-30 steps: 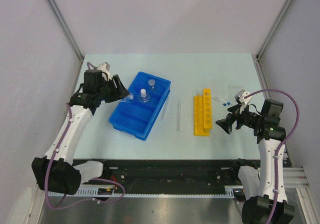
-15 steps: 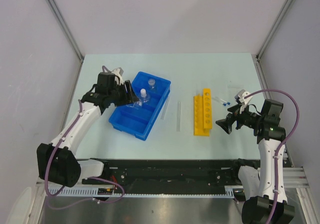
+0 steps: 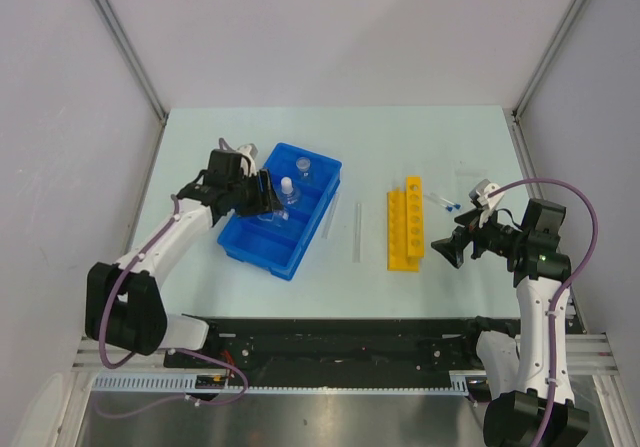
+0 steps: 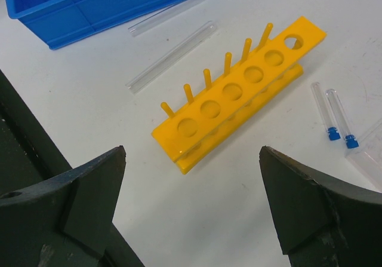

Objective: Organize the chemistry lab equipment

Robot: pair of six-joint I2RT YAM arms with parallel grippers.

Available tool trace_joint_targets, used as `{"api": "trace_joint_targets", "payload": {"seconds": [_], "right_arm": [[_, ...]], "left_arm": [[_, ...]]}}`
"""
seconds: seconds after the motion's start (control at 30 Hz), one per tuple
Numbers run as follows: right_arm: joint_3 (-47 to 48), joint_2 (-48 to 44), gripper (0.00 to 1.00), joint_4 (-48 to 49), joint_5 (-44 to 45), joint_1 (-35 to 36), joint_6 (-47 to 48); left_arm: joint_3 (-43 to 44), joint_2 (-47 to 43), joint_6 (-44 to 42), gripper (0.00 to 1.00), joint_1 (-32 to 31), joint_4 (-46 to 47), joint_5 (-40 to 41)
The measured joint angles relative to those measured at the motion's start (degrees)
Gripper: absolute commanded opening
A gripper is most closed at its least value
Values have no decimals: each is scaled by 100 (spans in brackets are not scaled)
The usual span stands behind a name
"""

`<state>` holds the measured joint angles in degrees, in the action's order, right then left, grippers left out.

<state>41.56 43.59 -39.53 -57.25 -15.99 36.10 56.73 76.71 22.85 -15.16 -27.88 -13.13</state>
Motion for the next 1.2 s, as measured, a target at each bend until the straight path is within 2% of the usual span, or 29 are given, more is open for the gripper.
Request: {"api": "trace_joint_targets", "payload": {"seconds": [0.13,0.47,0.8,0.93,1.07,1.2], "right_arm": [[0,-2,100,0,0,0,0],[0,0,100,0,0,-26,0],[0,-2,100,0,0,-120,0],[0,-7,100,0,-7,-164,0],[0,-31,100,-2,-13,-249,2],[0,-96,99,-4,-31,-413,39]], "left_arm": [[-7,205,-74,38,0,52,9],[-7,872,-352,44,-7,166,186],[-2,1145,-546,74,-9,221,247],[-2,1139,-612,94,-11,214,251],[-7,1010,-654,95,-11,203,273],[-87,446,-715,100,-11,175,354]]}}
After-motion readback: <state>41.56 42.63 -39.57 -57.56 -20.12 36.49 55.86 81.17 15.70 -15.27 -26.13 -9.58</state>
